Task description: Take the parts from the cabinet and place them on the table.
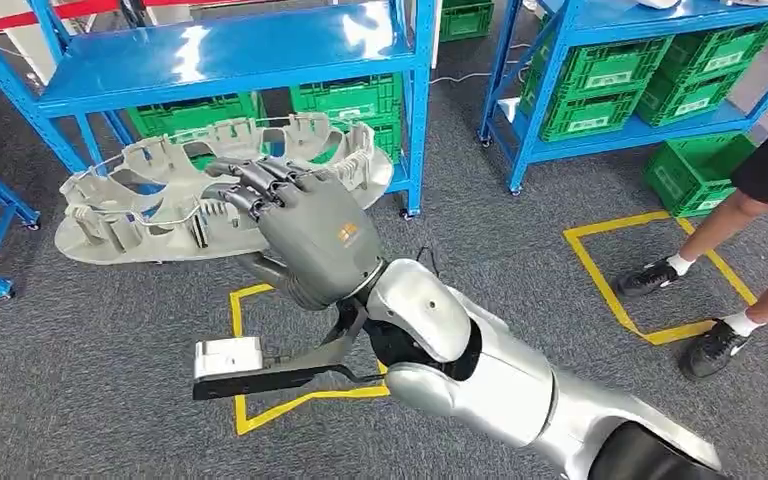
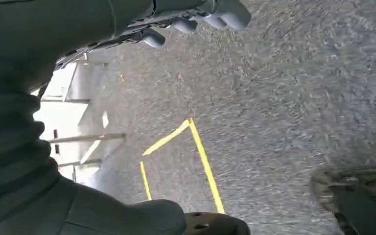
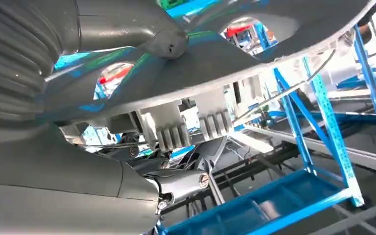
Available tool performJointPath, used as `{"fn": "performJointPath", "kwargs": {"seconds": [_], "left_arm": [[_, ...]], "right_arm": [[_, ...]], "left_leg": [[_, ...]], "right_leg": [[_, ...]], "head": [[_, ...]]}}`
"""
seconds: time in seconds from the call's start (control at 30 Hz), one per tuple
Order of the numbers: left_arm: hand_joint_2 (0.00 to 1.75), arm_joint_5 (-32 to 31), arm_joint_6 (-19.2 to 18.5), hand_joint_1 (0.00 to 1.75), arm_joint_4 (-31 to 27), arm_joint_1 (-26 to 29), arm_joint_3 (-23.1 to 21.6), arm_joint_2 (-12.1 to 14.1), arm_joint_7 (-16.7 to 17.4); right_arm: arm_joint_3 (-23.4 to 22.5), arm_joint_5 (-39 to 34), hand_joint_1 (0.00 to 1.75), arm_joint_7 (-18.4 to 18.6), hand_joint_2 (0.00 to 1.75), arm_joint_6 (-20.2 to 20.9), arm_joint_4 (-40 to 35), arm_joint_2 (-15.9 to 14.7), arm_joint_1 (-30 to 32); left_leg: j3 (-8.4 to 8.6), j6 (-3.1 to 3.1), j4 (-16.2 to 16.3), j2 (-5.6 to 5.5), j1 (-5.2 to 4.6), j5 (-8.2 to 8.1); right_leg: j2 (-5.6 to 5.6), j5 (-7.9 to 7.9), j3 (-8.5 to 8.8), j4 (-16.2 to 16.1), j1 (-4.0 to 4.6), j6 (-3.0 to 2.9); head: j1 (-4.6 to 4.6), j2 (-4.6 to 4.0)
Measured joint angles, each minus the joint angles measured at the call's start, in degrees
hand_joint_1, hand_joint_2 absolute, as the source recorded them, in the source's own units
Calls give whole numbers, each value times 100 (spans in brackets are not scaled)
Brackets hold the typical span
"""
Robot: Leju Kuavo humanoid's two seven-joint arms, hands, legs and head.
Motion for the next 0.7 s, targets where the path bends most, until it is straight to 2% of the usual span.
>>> {"fn": "performJointPath", "kwargs": {"seconds": [0.03, 0.07, 0.1, 0.13, 0.17, 0.2, 0.23, 0.27, 0.33, 0.37, 0.4, 0.43, 0.5, 0.53, 0.57, 0.6, 0.63, 0.67, 0.7], "left_arm": [[175, 0, 0, 0, 0, 2, 0, 2, 2], [175, 0, 0, 0, 0, 5, 2, 6, 9], [175, 0, 0, 0, 0, 6, 4, 13, 18], [175, 0, 0, 0, 0, 5, 7, 20, 17], [175, 0, 0, 0, -2, 2, 7, 24, 17], [175, 2, 0, 0, -2, -12, 7, 22, 17], [175, 2, 0, 0, -4, -15, 9, 15, 15], [175, 0, -2, 0, -2, -14, 13, 17, -5], [175, 0, -26, 0, -2, -7, 18, 26, -107], [175, 0, -39, 0, -2, 5, 20, 28, -133], [175, 0, -55, 0, -2, 3, 20, 26, -151], [175, 0, -66, 0, -2, 0, 22, 26, -162], [175, 0, -68, 0, -2, 3, 22, 26, -197], [175, 0, -68, 0, -2, 7, 24, 28, -205], [175, 0, -68, 0, -2, 10, 24, 31, -208], [175, 0, -68, 0, -2, 9, 26, 33, -219], [175, -2, -68, 0, -2, 7, 26, 33, -221], [175, -4, -68, 0, -2, 2, 28, 33, -221], [175, -7, -68, 0, -2, 0, 30, 20, -219]], "right_arm": [[0, -2, 175, 0, 175, 9, 0, 0, 9], [0, 0, 175, -2, 175, 17, 0, 0, 15], [2, -2, 175, -2, 175, 26, 0, 0, 21], [2, -2, 175, -2, 175, 39, 0, 0, 21], [2, -2, 175, -2, 175, 46, -2, 0, 20], [2, -2, 175, -2, 175, 57, -20, 0, 19], [0, -2, 175, 0, 175, 72, -31, 0, 13], [0, -2, 175, -9, 175, 90, -35, 0, 16], [0, 6, 175, -13, 175, 111, -39, -2, 14], [0, 15, 175, -17, 175, 118, -39, -11, 14], [0, 33, 175, -20, 175, 120, -42, -17, 9], [0, 64, 175, -22, 175, 125, -42, -24, 5], [0, 103, 175, -28, 175, 131, -42, -37, 7], [2, 109, 175, -35, 175, 138, -42, -44, 8], [4, 118, 175, -35, 175, 146, -42, -50, 6], [9, 131, 175, -33, 175, 155, -42, -52, 5], [9, 138, 175, -17, 175, 166, -42, -55, 3], [9, 151, 175, -17, 175, 177, -42, -59, -7], [9, 159, 175, -17, 175, 190, -46, -61, -23]], "left_leg": [[-51, -28, 375, 1, 11, -111], [2, -47, 486, 1, 19, -32], [176, -67, 369, 1, 30, 166], [433, -87, 53, 2, 44, 371], [796, -115, -438, 4, 65, 502], [1097, -165, -956, -1, 80, 284], [1327, -103, -1276, -31, 16, 153], [1252, -14, -1235, -39, 20, 162], [1203, 78, -1205, -40, 13, 196], [1165, 165, -1227, -29, 27, 249], [1134, 225, -1223, -12, 31, 293], [1083, 266, -1223, -10, 31, 337], [970, 283, -1212, -2, 21, 420], [913, 282, -1200, -3, 13, 457], [857, 281, -1188, -23, 7, 494], [812, 267, -1179, -77, 1, 525], [778, 261, -1174, -112, -7, 555], [755, 252, -1171, -163, -20, 587], [742, 244, -1171, -204, -8, 613]], "right_leg": [[-5, 57, -99, 26, -8, 13], [-9, 104, -183, 53, -17, 28], [-12, 149, -274, 88, -34, 50], [-13, 188, -366, 133, -56, 77], [-11, 220, -457, 189, -80, 112], [-10, 246, -525, 248, -83, 152], [-7, 278, -581, 287, -62, 191], [-10, 316, -584, 262, -46, 225], [-7, 399, -607, 243, -46, 279], [-7, 424, -632, 256, -62, 316], [8, 267, -692, 367, -82, 348], [12, -16, -815, 695, -74, 373], [19, -562, -1165, 1665, -75, 405], [19, -719, -1273, 2031, -73, 403], [20, -753, -1254, 2149, -72, 391], [27, -669, -1069, 1950, -67, 365], [48, -502, -737, 1506, -56, 322], [120, -320, -341, 909, -30, 258], [314, -235, -4, 392, -17, 167]], "head": [[0, 0], [-2, 0], [0, 0], [0, 0], [-2, 0], [-2, 0], [-7, 0], [-2, 0], [0, 0], [-4, 0], [-2, 0], [0, 0], [0, 0], [0, 0], [0, 0], [0, 0], [0, 0], [0, 0], [-2, 0]]}}
